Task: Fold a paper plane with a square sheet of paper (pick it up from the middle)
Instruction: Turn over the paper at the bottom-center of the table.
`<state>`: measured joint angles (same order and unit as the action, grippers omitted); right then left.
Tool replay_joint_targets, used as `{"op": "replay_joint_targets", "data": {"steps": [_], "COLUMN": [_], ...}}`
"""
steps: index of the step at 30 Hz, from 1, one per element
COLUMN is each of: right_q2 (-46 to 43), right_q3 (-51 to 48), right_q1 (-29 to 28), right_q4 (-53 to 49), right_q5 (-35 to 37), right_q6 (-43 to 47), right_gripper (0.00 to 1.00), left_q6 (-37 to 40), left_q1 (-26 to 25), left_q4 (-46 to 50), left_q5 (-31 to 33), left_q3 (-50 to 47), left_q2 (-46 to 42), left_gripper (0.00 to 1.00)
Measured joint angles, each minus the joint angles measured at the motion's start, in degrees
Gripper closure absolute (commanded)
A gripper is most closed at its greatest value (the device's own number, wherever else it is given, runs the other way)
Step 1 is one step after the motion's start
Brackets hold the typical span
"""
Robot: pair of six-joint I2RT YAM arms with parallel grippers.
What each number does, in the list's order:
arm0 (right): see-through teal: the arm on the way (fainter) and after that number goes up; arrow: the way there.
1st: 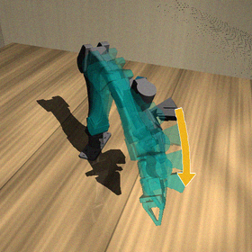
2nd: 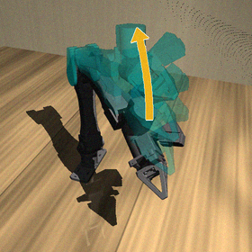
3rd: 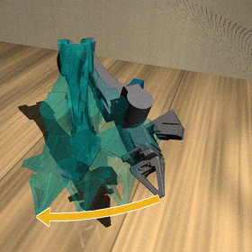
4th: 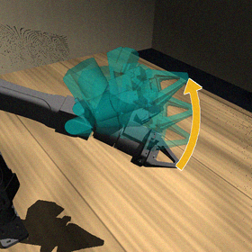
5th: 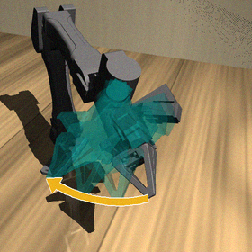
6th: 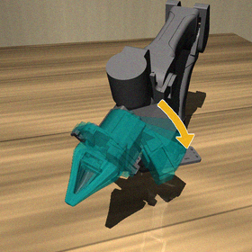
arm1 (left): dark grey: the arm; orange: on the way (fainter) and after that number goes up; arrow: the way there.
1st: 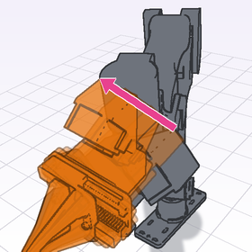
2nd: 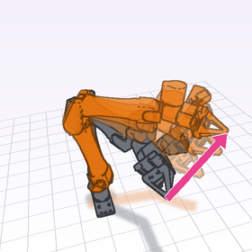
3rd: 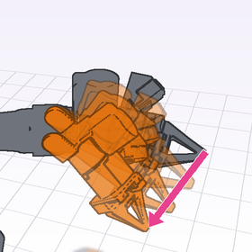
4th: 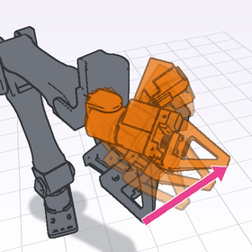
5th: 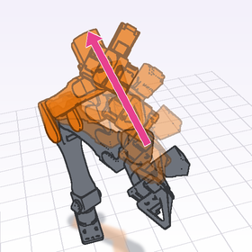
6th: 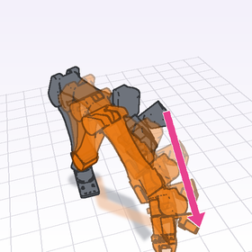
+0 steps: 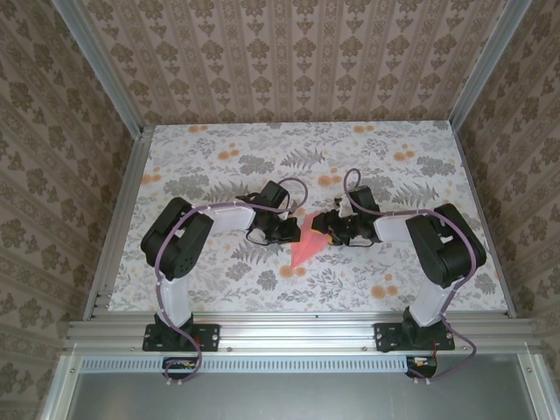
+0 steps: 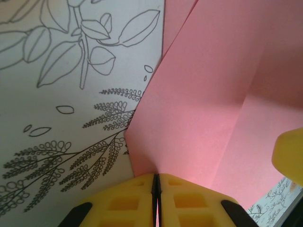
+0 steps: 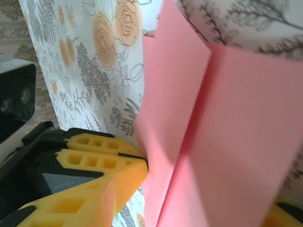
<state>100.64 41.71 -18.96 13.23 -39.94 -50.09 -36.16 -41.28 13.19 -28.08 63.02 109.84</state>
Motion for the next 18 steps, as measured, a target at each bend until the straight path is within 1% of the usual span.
{"op": "replay_joint_targets", "data": {"steps": [3, 8, 10, 15, 18], "right_q2": [0.5, 0.7, 0.7, 0.7, 0.8], "right_q3": [0.7, 0.7, 0.7, 0.7, 0.8], "right_q1": [0.0, -0.8, -1.2, -1.9, -2.1], "right_q4": [0.4, 0.3, 0.3, 0.5, 0.3], "right_q5": [0.0, 0.1, 0.5, 0.9, 1.2], "right_q6": [0.5, 0.6, 0.6, 0.5, 0.5], "right_gripper": [0.55, 0.66, 0.67, 0.79, 0.81], "left_q6": [0.0, 0.0, -0.1, -0.2, -0.3], "left_q1": [0.0, 0.0, 0.0, -0.1, -0.3], "left_q4": [0.0, -0.1, -0.1, -0.4, -1.1], "left_q5": [0.0, 0.0, 0.0, 0.0, -0.1], "left_q3": [0.0, 0.0, 0.0, -0.1, -0.3], "left_q2": [0.0, 0.0, 0.0, -0.1, -0.1], "left_gripper": [0.88, 0.88, 0.88, 0.88, 0.88]}}
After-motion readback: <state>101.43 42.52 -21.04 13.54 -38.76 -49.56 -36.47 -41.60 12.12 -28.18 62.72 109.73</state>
